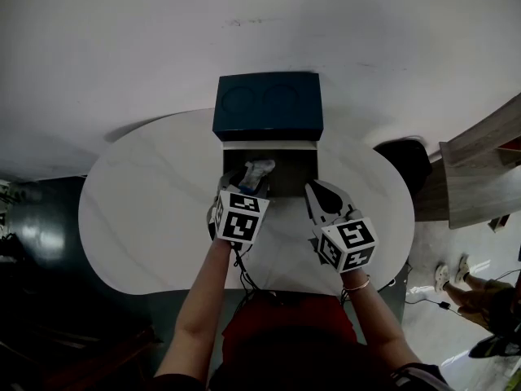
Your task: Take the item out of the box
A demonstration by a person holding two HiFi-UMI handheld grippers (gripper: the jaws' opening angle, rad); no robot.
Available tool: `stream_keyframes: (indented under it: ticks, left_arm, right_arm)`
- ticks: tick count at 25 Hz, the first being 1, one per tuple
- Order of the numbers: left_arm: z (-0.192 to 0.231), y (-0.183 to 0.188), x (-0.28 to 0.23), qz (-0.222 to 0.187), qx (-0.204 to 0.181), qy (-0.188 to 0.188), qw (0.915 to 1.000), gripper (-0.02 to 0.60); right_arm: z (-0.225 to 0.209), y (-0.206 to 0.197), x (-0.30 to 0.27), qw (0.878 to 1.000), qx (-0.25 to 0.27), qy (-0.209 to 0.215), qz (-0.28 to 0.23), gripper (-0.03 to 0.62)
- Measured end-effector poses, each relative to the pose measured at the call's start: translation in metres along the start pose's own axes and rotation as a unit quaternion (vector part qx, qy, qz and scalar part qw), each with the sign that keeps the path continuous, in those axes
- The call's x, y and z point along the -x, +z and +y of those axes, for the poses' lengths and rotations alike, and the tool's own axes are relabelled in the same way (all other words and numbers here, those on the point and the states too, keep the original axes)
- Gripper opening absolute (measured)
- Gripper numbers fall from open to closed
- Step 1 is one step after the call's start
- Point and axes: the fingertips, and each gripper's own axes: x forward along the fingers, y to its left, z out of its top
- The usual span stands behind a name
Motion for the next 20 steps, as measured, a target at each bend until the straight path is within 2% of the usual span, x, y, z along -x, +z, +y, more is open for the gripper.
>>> stream_keyframes:
  ticks: [13, 20]
  left_arm:
    - [0.002, -0.017, -0.02, 0.091, -0.039, 0.003, 0.9951, 0.183]
    - [0.007, -0.023, -0.026, 0.128, -0.051, 0.024, 0.9902, 0.181]
  right_arm:
    - [-0.006, -0.007, -0.012, 1.0, -0.016, 0.006, 0.01, 0.015]
    - [-0.009, -0.009, -0.014, 1.0, -0.02, 0.006, 0.015, 0.015]
